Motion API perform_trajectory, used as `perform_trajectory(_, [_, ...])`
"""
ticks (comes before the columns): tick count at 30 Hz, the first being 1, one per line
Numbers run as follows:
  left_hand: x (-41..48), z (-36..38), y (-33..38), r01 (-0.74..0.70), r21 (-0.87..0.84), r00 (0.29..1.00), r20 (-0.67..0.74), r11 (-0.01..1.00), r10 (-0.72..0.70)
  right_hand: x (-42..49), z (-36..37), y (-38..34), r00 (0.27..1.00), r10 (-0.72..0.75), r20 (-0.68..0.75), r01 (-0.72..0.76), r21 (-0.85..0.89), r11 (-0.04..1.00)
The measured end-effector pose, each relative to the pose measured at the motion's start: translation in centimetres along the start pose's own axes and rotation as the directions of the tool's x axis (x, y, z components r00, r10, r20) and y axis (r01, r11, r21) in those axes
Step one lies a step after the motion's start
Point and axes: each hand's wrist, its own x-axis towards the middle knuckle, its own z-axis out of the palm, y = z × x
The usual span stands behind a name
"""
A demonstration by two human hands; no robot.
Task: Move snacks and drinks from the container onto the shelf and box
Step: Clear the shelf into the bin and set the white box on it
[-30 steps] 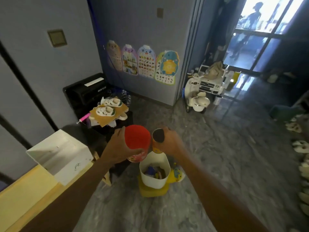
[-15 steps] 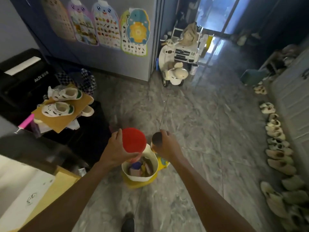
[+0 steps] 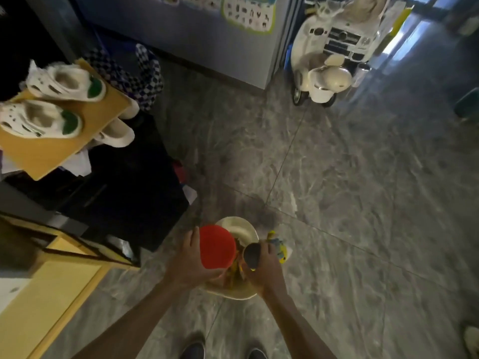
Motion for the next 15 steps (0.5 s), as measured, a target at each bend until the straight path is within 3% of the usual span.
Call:
perform_trajectory(8, [2.2, 7.1, -3.3, -0.063, 0.037, 0.996, 0.058, 0.997, 0.06, 1.6, 5.4, 5.0, 0.996, 0.049, 0.077, -0.036, -0.159, 0.987])
perform_trajectory(15, [0.0, 2.4, -1.1, -0.122, -0.005, 0.992, -0.021, 0.993, 0.122, 0.2, 0.3, 1.8, 0.997, 0.015, 0.072, -0.005, -0.145, 0.989])
